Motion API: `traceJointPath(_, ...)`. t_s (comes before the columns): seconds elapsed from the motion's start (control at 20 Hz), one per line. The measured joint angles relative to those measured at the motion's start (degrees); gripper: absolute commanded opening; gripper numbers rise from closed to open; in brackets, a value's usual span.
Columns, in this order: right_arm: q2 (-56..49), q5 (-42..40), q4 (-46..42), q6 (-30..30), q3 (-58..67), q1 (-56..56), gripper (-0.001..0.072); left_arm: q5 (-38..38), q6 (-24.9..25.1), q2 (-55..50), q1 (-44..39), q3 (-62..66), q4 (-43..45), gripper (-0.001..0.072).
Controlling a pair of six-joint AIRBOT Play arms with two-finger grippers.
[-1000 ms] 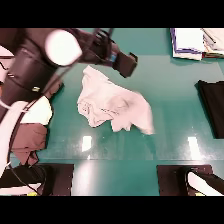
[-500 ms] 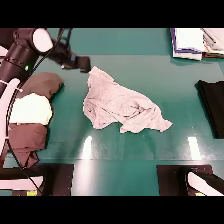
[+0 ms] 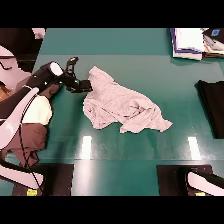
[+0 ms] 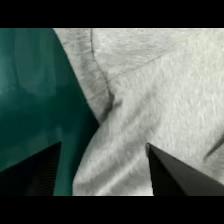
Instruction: Fold the shirts.
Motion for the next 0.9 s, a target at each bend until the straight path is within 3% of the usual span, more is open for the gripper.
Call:
traceJointPath(0.05, -0.90, 0.74, -0.09, 0.00, 0.00, 0.00, 0.0014, 0.72, 0.48, -0.48, -0.44, -0.15, -0.66, 0.0354)
traceJointPath(0.1, -1.79, 1.68, -0.59, 0.00, 0.00, 0.00, 0.0014, 1.51, 1.01, -0.83, -0.81, -0.31, -1.07, 0.0218)
traceJointPath(0.25, -3.91, 4.63, -3.72, 0.81, -1.42, -0.15, 0.0014, 2.82, 1.77, -1.36, -1.11, -0.52, -1.64, 0.0019)
traceJointPath(0.5, -2.45, 6.27, -6.45, 1.77, -16.85, -4.70, 0.0042, 1.84, 2.71, -1.51, -1.36, 2.99, -1.70, 0.0019)
traceJointPath(0.55, -1.57, 6.19, -6.86, 1.97, -22.08, -6.45, 0.0288, 1.05, 3.21, -1.51, -1.38, 4.55, -1.70, 0.0019)
traceJointPath(0.6, -0.57, 6.03, -7.10, 1.97, -27.71, -8.26, 0.0481, 0.04, 3.69, -1.51, -1.44, 6.29, -1.68, 0.0019)
traceJointPath(0.8, 1.97, 3.63, -7.39, 2.01, -49.88, -14.29, 0.0480, -2.60, 4.81, -1.49, -1.42, 11.52, -1.64, 0.0019)
traceJointPath(0.9, 2.49, 0.48, -6.84, 1.84, -58.82, -15.13, 0.0447, -3.23, 5.03, -1.51, -1.46, 12.70, -1.75, 0.0019)
